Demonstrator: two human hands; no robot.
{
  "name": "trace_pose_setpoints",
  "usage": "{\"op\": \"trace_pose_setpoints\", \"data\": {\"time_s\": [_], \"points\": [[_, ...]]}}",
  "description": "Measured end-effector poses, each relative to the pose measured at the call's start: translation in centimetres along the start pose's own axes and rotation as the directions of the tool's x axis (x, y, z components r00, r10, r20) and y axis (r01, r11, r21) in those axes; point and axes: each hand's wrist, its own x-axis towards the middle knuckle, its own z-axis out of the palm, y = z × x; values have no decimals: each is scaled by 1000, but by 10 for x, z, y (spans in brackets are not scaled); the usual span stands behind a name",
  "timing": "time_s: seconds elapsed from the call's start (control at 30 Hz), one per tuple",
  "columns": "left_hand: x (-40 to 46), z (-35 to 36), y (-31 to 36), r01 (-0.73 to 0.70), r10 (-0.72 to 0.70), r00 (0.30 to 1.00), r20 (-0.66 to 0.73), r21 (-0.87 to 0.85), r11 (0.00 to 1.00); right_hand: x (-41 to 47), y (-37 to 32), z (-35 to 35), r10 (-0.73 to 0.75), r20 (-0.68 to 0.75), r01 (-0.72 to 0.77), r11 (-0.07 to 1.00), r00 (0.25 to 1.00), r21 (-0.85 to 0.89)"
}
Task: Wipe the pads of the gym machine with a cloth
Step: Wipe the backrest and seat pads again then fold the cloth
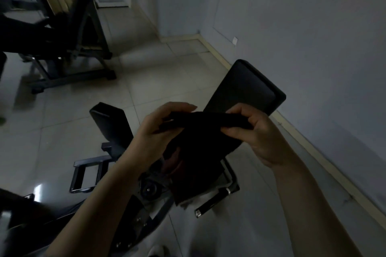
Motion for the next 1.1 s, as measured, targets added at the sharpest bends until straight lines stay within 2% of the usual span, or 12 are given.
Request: {"op": "trace_pose_setpoints", "data": {"time_s": [0.1,0.2,0.27,0.33,0.43,0.5,0.57,0.67,0.77,0.83,0.97,1.1], "points": [[1,-12,-11,181,-145,980,138,-303,936,6,-35,10,-82,136,88,995,987,-39],[1,-5,-41,343,-294,920,260,-172,923,16,-55,21,-131,154,159,970,979,-182],[1,13,-53,318,-260,908,329,-135,938,23,-62,20,-157,99,180,937,983,-298],[2,29,-60,312,-240,926,292,-231,922,28,-64,13,-188,9,176,903,982,-391],[8,49,-54,299,-155,911,382,-353,887,33,-67,-2,-224,-77,169,883,971,-438],[10,67,-42,381,-234,883,406,-331,863,34,-70,-12,-243,-100,172,871,965,-460],[9,82,-47,541,-420,814,402,-260,799,37,-72,-21,-234,-109,160,873,966,-462],[1,101,-53,752,-595,645,479,-264,603,42,-68,-40,-175,-156,96,904,972,-417],[-5,107,-60,843,-698,537,473,-334,422,33,-61,-55,-137,-187,60,927,973,-370],[-5,104,-70,856,-744,499,444,-388,342,11,-56,-61,-116,-67,85,932,991,-353],[-7,91,-88,741,-742,599,300,-559,372,-52,-14,-65,81,372,69,926,925,-372],[-16,89,-92,589,-649,711,270,-733,340,-92,70,-72,348,390,-202,907,853,-369]]}}
